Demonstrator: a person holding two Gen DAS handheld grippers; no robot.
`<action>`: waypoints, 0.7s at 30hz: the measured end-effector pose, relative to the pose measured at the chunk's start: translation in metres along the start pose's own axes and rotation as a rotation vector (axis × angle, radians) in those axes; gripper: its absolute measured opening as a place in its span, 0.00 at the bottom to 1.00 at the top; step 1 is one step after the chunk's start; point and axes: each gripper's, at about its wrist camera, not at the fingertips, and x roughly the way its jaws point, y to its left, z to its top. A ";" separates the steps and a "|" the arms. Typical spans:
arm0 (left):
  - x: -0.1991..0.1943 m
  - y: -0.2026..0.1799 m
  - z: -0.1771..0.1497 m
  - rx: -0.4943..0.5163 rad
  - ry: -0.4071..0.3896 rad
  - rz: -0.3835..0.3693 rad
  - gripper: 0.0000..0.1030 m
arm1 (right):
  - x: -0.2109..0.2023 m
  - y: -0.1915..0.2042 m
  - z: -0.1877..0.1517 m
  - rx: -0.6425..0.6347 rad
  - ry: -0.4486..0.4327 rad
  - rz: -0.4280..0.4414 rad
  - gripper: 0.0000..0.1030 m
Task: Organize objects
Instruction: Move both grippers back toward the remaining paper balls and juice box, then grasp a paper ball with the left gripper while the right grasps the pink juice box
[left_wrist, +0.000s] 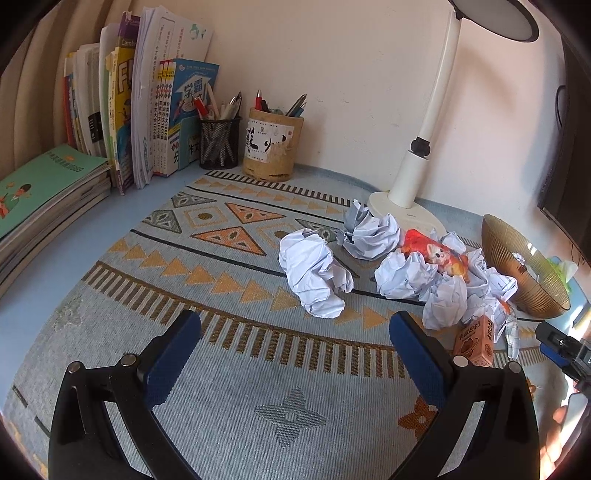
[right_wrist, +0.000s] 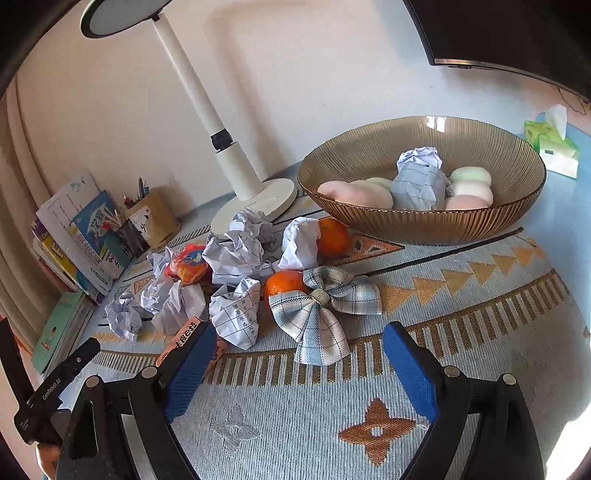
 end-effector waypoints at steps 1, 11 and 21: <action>0.000 0.000 0.000 -0.001 0.000 0.002 0.99 | -0.001 0.001 0.000 -0.007 -0.006 -0.006 0.88; 0.020 0.000 0.036 0.016 0.142 -0.073 0.99 | 0.010 0.057 -0.014 -0.108 0.130 0.158 0.88; 0.085 -0.005 0.043 0.017 0.254 -0.134 0.62 | 0.067 0.089 -0.016 -0.035 0.269 0.093 0.41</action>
